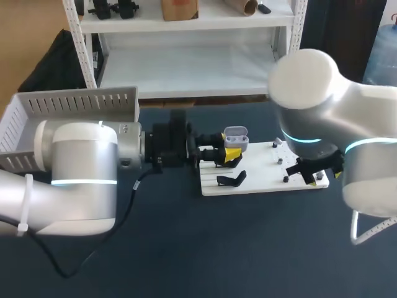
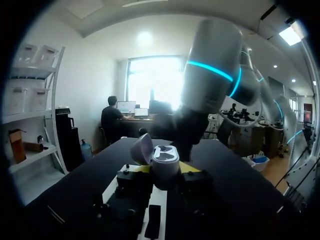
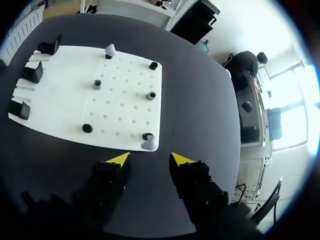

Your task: Pick up each earbud case from the left stands, insert the matching earbuds, close the lid, and place the case in the box.

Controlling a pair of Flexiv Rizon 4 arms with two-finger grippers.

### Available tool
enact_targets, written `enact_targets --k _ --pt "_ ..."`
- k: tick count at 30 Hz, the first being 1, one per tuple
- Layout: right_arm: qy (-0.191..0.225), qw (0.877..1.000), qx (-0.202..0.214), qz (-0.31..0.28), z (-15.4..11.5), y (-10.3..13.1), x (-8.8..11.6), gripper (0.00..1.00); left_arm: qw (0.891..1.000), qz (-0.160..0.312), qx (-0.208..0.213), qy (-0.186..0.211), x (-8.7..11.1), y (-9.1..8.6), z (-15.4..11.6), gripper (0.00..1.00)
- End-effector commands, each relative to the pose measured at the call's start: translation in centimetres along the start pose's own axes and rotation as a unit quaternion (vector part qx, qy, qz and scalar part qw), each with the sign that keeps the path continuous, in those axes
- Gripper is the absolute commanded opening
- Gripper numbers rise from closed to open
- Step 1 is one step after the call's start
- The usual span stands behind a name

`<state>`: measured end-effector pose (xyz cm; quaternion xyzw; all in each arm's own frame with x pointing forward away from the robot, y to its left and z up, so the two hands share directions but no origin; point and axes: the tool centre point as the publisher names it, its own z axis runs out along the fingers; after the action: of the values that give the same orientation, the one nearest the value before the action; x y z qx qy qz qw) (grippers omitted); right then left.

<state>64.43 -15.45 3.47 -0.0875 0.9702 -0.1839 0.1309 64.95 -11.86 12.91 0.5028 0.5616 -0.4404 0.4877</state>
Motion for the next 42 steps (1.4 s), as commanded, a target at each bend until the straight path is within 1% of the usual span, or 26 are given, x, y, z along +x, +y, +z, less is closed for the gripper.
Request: enact_targets --k 1,10,12,17,22,24,25,26,30,31,33,34,35,36,42 --pt "0.003 1.000 0.002 0.000 0.2 0.4 -0.5 0.47 1.000 0.001 -0.003 -0.002 0.1 -0.1 0.0 0.00" --pt "0.011 1.000 0.011 -0.002 1.1 0.5 -0.7 0.43 1.000 0.001 -0.003 -0.002 0.1 -0.1 0.0 0.00" --pt "0.016 1.000 0.009 0.001 1.3 0.4 -0.6 0.38 1.000 0.001 -0.003 -0.002 0.1 -0.1 0.0 0.00" --pt "0.018 1.000 0.013 0.005 1.6 0.4 -0.7 0.40 1.000 0.001 -0.003 -0.002 0.1 -0.1 0.0 0.00" --pt "0.018 1.000 0.015 0.005 1.7 0.3 -0.9 0.36 1.000 0.001 -0.003 -0.002 0.1 -0.1 0.0 0.00" --pt "0.019 1.000 0.016 0.004 1.7 0.3 -0.9 0.33 1.000 0.001 -0.003 -0.002 0.1 -0.1 0.0 0.00" --pt "0.020 1.000 0.017 0.004 1.7 0.3 -0.9 0.27 1.000 0.001 -0.003 -0.002 0.1 -0.1 0.0 0.00" --pt "0.020 1.000 0.017 0.005 1.7 0.3 -0.9 0.26 1.000 0.001 -0.003 -0.002 0.1 -0.1 0.0 0.00" --pt "0.021 1.000 0.016 0.009 1.7 0.3 -0.9 0.31 1.000 0.001 -0.003 -0.002 0.1 -0.1 0.0 0.00" --pt "0.021 1.000 0.016 0.010 1.7 0.3 -0.9 0.30 1.000 0.001 -0.003 -0.002 0.1 -0.1 0.0 0.00" --pt "0.022 1.000 0.016 0.010 1.7 0.3 -0.9 0.25 1.000 0.001 -0.003 -0.002 0.1 -0.1 0.0 0.00" --pt "0.022 1.000 0.016 0.010 1.7 0.3 -0.9 0.17 1.000 0.001 -0.003 -0.002 0.1 -0.1 0.0 0.00" --pt "0.023 1.000 0.016 0.011 1.7 0.3 -0.9 0.05 1.000 0.001 -0.003 -0.002 0.1 -0.1 0.0 0.00" --pt "0.023 1.000 0.016 0.011 1.7 0.3 -0.9 0.00 1.000 0.001 -0.003 -0.002 0.1 -0.1 0.0 0.00" --pt "0.024 0.999 0.018 0.013 1.8 0.0 -0.9 0.00 1.000 0.001 -0.003 -0.002 0.1 -0.1 0.0 0.00"
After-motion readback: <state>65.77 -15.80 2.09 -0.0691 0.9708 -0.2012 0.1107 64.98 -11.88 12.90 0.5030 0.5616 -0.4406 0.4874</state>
